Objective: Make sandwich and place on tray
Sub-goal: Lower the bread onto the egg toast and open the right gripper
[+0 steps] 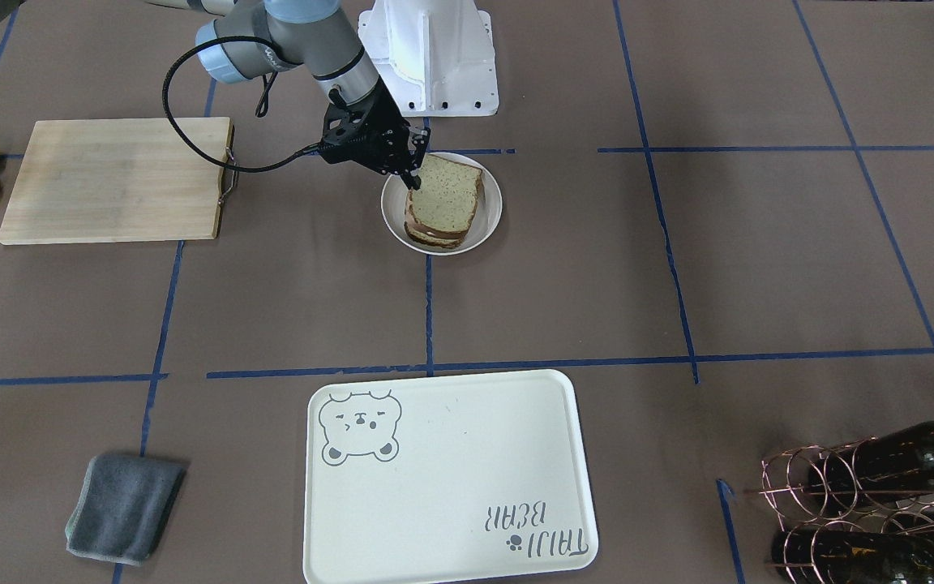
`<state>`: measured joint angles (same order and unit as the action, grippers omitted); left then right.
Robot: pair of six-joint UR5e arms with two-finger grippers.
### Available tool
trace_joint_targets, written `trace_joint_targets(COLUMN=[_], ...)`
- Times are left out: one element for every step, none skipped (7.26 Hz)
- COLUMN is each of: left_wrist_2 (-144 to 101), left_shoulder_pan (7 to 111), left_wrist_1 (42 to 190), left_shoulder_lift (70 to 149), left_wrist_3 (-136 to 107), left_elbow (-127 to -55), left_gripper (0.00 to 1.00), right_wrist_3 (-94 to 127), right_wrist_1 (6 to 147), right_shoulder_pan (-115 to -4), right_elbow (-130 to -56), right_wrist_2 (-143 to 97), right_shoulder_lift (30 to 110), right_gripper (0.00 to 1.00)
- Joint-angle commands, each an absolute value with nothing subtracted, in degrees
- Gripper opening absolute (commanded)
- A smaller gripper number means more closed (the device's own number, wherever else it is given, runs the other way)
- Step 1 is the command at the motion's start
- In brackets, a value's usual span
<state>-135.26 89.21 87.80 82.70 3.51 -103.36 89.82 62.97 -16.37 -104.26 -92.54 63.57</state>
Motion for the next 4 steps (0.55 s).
trace_joint_targets(left_wrist_2=[-135.3, -135.3, -135.3, -135.3], left_shoulder_pan=[89.2, 89.2, 89.2, 89.2], left_wrist_1=[87.8, 87.8, 87.7, 87.8], left_shoulder_lift=[82.7, 82.7, 82.7, 82.7], left_wrist_3=[3.5, 3.5, 3.5, 3.5], left_elbow=[-103.4, -103.4, -103.4, -103.4], left_gripper=[1.00, 1.00, 1.00, 1.00], right_wrist_3=[89.6, 89.6, 89.6, 89.0], right_wrist_1=[63.3, 63.5, 64.0, 68.2], right_shoulder_pan=[-16.5, -16.8, -17.7, -20.6], right_elbow=[-104.7, -104.9, -105.6, -106.7], right_wrist_2=[-91.5, -91.8, -92.4, -95.3], right_shoulder_lift=[63.8, 63.7, 64.1, 65.3], right_gripper=[1.00, 1.00, 1.00, 1.00])
